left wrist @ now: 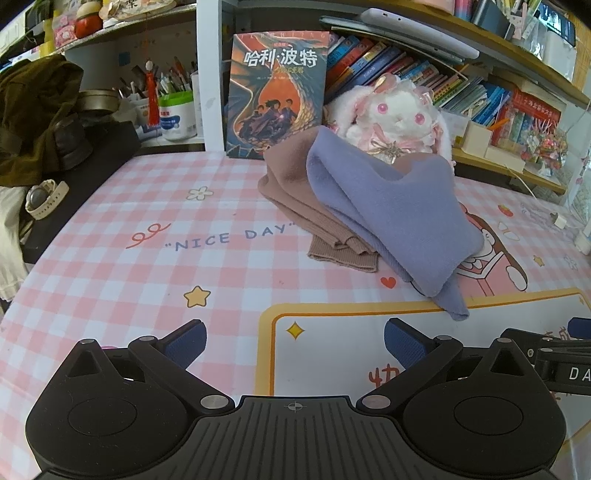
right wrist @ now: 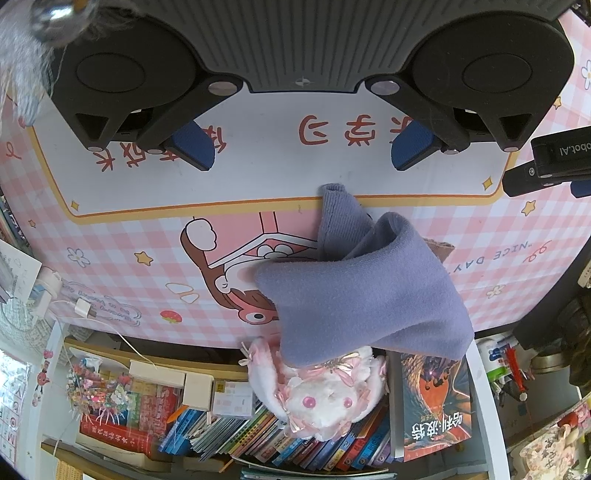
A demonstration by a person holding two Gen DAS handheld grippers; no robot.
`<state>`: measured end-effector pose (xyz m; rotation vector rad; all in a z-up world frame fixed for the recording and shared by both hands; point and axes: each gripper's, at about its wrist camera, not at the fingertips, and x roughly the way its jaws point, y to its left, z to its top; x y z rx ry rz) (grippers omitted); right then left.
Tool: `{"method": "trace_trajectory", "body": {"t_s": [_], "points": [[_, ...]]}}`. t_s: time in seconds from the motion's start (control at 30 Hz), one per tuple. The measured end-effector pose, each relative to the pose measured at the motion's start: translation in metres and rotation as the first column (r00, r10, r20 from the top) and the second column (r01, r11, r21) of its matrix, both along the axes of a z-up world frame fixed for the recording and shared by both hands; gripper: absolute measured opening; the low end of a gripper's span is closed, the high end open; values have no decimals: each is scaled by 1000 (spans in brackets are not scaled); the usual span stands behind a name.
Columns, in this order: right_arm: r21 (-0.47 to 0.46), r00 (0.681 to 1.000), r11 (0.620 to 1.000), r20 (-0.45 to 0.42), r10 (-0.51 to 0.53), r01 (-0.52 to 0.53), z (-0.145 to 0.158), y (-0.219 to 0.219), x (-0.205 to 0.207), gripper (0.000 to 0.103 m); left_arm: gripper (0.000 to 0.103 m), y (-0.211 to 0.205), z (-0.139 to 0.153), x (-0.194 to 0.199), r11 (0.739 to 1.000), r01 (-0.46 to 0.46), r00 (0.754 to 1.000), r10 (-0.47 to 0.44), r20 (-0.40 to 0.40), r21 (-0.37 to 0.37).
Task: Fold clothes
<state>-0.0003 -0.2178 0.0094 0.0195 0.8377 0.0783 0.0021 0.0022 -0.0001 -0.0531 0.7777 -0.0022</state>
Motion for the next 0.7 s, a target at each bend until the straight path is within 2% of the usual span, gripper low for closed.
{"method": "trace_trajectory", "body": {"t_s": [0.7], "points": [[0,1000,1000,-16,-7,7,-2,2,4,103,103,2,1,6,1000,5,1000,-5,-25,4]]}}
